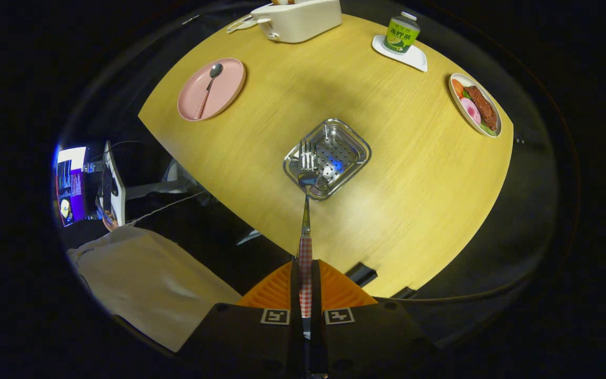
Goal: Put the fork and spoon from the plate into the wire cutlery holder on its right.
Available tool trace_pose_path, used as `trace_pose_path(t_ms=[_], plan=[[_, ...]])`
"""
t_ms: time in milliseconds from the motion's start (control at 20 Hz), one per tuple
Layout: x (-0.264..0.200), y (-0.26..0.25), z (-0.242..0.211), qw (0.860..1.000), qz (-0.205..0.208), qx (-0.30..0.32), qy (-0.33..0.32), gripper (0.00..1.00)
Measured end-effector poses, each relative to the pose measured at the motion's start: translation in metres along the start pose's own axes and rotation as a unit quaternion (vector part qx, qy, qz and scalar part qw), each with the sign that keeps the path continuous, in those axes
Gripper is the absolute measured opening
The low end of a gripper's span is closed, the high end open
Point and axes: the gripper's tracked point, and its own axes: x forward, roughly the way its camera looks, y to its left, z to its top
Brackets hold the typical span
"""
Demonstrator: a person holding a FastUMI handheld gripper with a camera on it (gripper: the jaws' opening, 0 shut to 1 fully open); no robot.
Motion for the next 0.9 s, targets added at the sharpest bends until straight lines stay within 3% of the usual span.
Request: trace_pose_path(t_ms=[350,900], plan=[[0.013,0.0,0.018,0.996,0.024,0.031,0.081,0.09],[0.03,-0.005,0.048,0.991,0.019,0.039,0.128,0.11]])
